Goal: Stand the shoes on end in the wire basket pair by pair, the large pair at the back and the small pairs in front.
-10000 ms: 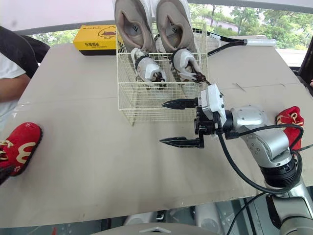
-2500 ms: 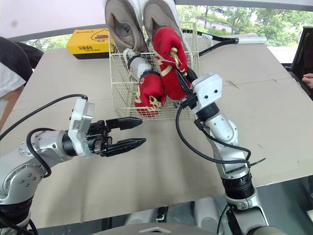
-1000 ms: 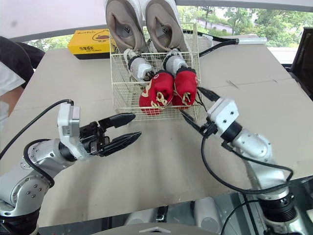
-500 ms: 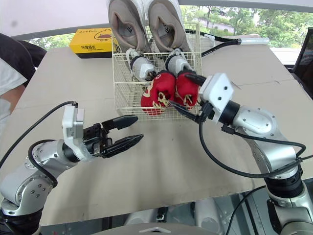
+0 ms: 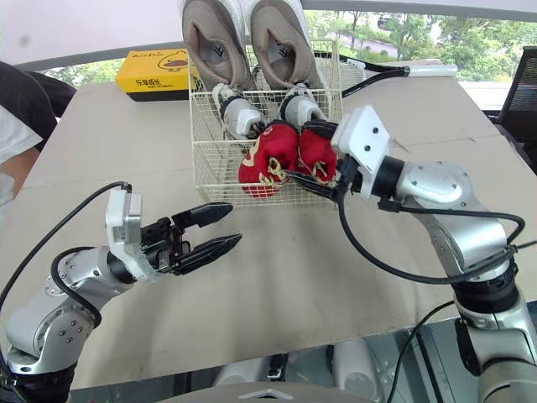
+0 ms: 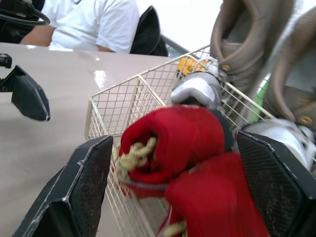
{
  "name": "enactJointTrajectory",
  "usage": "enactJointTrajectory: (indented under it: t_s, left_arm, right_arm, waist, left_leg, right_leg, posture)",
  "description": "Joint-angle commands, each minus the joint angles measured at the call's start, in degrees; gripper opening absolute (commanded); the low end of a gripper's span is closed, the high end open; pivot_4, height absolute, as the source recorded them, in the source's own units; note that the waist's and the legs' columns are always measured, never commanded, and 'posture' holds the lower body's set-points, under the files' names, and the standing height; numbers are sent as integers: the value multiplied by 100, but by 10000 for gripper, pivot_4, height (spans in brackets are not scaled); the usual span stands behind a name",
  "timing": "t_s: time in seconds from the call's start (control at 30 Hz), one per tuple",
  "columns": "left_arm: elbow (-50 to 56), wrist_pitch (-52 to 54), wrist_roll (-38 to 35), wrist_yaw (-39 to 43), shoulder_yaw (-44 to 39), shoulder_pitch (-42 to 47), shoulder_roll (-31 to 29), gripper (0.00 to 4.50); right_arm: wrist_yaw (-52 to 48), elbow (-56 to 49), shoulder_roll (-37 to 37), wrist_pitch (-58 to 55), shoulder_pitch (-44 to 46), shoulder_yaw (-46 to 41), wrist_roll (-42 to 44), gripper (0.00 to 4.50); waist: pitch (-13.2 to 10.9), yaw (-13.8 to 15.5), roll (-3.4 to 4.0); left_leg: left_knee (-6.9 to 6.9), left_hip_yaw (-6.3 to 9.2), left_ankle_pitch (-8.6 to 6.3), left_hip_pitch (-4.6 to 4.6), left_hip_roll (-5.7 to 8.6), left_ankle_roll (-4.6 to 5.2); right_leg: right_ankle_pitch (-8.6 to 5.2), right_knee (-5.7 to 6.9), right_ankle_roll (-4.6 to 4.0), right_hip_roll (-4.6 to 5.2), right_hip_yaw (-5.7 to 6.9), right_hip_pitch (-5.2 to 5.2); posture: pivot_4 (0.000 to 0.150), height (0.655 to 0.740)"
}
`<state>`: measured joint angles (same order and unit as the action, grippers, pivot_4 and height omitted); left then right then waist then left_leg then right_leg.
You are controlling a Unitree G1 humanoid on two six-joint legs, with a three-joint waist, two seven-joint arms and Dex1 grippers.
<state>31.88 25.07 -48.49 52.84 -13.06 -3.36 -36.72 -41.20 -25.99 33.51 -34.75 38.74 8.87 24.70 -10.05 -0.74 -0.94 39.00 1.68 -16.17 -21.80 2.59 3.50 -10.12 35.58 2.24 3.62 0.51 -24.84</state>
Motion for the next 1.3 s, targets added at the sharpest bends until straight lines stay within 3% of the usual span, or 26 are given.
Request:
enactJointTrajectory:
  t_s: [0.03,0.2,0.33,0.53,0.67,0.77,0.9,1.17,1.3]
  left_arm:
    - [158,-138,-6,19,-71,-54,21,35688]
    - [275,-200,5,-54,-105,-241,44,35688]
    - [293,-232,24,-110,-96,-305,57,35688]
    - [313,-117,46,-406,-66,-274,52,35688]
    - [363,100,-222,-800,-162,-240,133,35688]
    - [324,172,-318,-715,-304,-350,5,35688]
    - [212,235,-258,-442,-443,-579,-266,35688]
    - [-33,27,168,288,-744,-1489,-696,35688]
    - [-249,-223,476,595,-767,-1832,-711,35688]
  right_arm:
    - [50,136,-107,-513,336,224,-36,37929]
    - [-90,310,33,-1107,770,772,-334,37929]
    - [-288,533,-47,-915,930,1070,-577,37929]
    - [-391,285,-542,-143,622,381,-183,37929]
    - [-563,-411,-493,-164,-290,-687,839,37929]
    - [-663,-1054,-98,-382,-1183,-1371,1459,44844]
    - [-736,-1739,532,-570,-2522,-2309,1964,44844]
    - [-1362,-1595,1129,250,-5086,-3852,1349,44844]
    - [-1667,-1254,1121,787,-5733,-4145,1076,44844]
  waist:
    - [0,10,1]
    - [1,15,-1]
    - [2,6,-2]
    - [-1,-5,4]
    - [-1,68,2]
    - [-5,152,9]
    - [-5,178,9]
    - [-7,164,12]
    - [-7,168,14]
  left_leg:
    - [0,1,0,-1,0,0]
    - [0,3,-2,-9,4,2]
    - [0,8,-3,-7,3,3]
    - [-1,9,-3,-5,0,3]
    - [-3,18,-3,-16,3,2]
    - [-4,24,-9,-29,14,10]
    - [-28,26,-10,-39,17,11]
    - [-48,17,-14,-30,14,20]
    - [-47,14,-14,-21,9,21]
  right_leg:
    - [0,0,0,2,1,0]
    - [0,-6,0,11,4,-4]
    - [0,-7,-1,12,8,-2]
    - [1,-4,0,8,9,-3]
    - [6,-7,9,11,17,-7]
    - [9,-15,17,27,27,-13]
    - [3,-57,9,31,32,-11]
    - [-3,-77,7,26,27,-6]
    - [-14,-77,23,21,27,5]
  posture:
    - [1500,7400]
    - [1500,7400]
    - [1500,7400]
    - [1500,7400]
    - [1500,7400]
    - [1500,7400]
    - [1500,7400]
    - [1500,7400]
    - [1500,7400]
